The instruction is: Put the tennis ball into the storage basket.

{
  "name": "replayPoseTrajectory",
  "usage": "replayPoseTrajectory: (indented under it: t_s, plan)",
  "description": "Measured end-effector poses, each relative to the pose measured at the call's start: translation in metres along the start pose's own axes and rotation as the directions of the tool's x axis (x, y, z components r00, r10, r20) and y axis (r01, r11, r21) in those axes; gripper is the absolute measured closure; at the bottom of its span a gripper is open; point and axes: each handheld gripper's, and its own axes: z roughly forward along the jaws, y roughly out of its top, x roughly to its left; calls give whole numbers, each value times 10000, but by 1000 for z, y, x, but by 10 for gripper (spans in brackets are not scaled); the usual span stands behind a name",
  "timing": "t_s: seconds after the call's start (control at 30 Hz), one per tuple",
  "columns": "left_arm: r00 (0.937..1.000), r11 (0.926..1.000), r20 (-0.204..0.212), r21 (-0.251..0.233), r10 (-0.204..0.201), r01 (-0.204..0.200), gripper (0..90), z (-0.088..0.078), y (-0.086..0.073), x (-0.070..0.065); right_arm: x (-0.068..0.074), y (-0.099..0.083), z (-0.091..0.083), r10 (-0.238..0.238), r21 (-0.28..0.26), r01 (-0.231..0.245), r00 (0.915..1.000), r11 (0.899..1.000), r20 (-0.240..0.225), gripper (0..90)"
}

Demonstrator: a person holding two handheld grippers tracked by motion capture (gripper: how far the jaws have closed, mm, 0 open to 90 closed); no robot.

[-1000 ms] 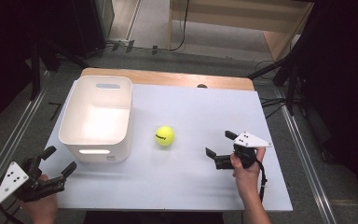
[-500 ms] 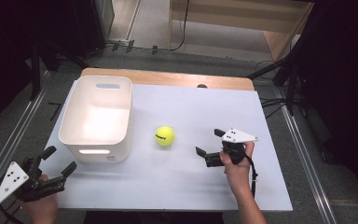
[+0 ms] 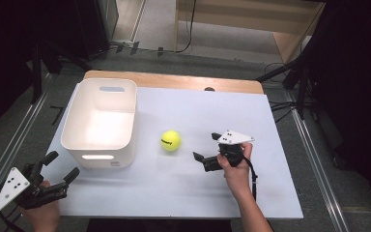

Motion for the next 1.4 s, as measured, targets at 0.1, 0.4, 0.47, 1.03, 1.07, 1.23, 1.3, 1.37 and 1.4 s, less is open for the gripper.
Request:
replayPoseTrajectory:
  t_s: [0.1,0.4,0.47,1.03,1.07,1.23,1.3,1.37,1.4]
  plan:
    - [10000,10000,0,6,-4,4,125,0,0,0,2,2,6,-39,121,40,9999,9999,-134,0]
    - [10000,10000,12,0,-17,17,126,0,0,0,10,10,22,-135,530,157,9990,9985,-417,0]
    - [10000,10000,5,-8,-20,20,125,0,0,0,13,12,28,-149,609,177,9989,9980,-454,0]
    - [9999,9999,38,-65,-101,101,126,0,0,1,27,26,56,-432,1107,519,9960,9925,-787,0]
    - [9999,9999,38,-65,-101,101,126,0,0,1,27,26,56,-432,1107,519,9960,9925,-787,0]
    - [9999,9999,32,-65,-98,98,126,0,0,1,26,30,66,-344,1266,437,9966,9910,-743,0]
    - [9999,9999,40,-69,-100,100,126,0,0,1,25,31,70,-379,1380,480,9965,9893,-745,0]
    - [10000,10000,49,-60,-75,75,126,0,0,1,25,33,74,-384,1483,482,9969,9878,-682,0]
    - [10000,9999,54,-73,-84,84,126,0,0,1,25,34,76,-335,1561,441,9970,9868,-701,0]
